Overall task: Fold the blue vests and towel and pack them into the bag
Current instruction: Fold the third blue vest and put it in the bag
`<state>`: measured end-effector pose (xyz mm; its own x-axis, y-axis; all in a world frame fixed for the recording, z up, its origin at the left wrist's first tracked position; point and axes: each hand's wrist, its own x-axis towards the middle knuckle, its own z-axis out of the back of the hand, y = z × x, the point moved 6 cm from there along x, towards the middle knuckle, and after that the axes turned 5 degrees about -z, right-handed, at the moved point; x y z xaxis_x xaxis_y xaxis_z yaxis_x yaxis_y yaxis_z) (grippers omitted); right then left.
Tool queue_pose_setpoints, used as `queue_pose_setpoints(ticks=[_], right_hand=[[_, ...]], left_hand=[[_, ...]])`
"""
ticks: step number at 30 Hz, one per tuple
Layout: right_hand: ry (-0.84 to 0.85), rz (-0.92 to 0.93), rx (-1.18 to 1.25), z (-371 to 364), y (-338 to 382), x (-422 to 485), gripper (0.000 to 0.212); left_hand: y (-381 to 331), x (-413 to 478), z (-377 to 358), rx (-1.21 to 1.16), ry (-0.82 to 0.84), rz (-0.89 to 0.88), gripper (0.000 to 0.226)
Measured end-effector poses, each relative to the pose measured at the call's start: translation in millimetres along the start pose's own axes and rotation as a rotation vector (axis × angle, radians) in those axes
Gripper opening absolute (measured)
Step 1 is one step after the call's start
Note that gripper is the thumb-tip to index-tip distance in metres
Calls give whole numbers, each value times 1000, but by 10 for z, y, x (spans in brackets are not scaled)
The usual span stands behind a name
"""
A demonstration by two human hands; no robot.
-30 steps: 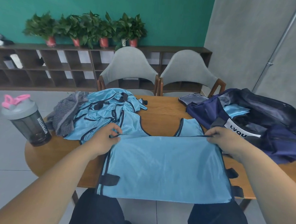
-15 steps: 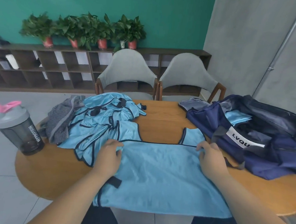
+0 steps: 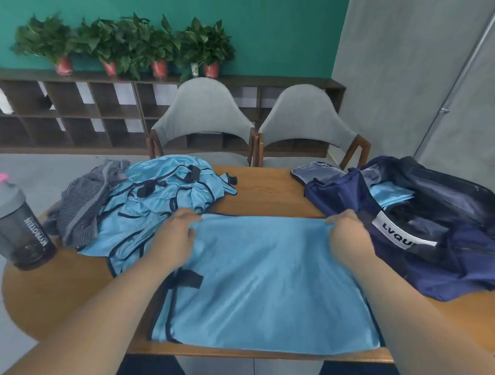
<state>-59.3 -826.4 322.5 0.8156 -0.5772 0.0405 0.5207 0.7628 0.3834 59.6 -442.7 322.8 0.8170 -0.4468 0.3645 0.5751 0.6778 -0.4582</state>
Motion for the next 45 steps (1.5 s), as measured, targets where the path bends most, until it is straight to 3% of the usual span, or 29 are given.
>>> queue_pose_setpoints(ticks=[2, 4, 9, 13, 19, 22, 25, 28, 30, 33, 38, 42, 45], right_hand=[[74, 9, -134, -206, -31, -19, 36], [62, 43, -187, -298, -73, -94, 37], [20, 50, -140, -154, -42, -198, 37], [-22, 83, -178, -75, 51, -125, 51], [87, 84, -426, -263, 53, -53, 60], [-6, 104, -575, -172, 217, -206, 70], [-22, 198, -496, -215, 579, -524, 71], [152, 322, -304, -579, 851, -922, 65], [180, 317, -236, -765, 774, -1034, 68], [96, 227, -229, -728, 305, -912, 81], [73, 114, -222, -443, -275, -679, 74], [-15, 145, -354, -384, -75, -785, 73], [-30, 303, -258, -451, 424, -1121, 57]], left_hand=[[57, -84, -189, 41, 93, 0, 38], [69, -174, -237, 55, 77, 2, 41], [70, -195, -164, 66, 57, -37, 50], [95, -56, -49, 129, 35, -36, 50], [114, 14, -208, 321, 301, 47, 60], [-42, -44, -128, 496, 209, 78, 68], [-570, -168, -110, 390, 117, 51, 67], [-1060, -342, -461, 175, 307, 18, 60], [-984, -503, -718, 248, 417, 83, 65], [-547, -670, -679, 377, 405, 148, 74], [-221, -730, -459, 423, 443, 52, 74], [-503, -702, -335, 521, 310, -60, 69], [-908, -798, -455, 347, 309, -150, 53]])
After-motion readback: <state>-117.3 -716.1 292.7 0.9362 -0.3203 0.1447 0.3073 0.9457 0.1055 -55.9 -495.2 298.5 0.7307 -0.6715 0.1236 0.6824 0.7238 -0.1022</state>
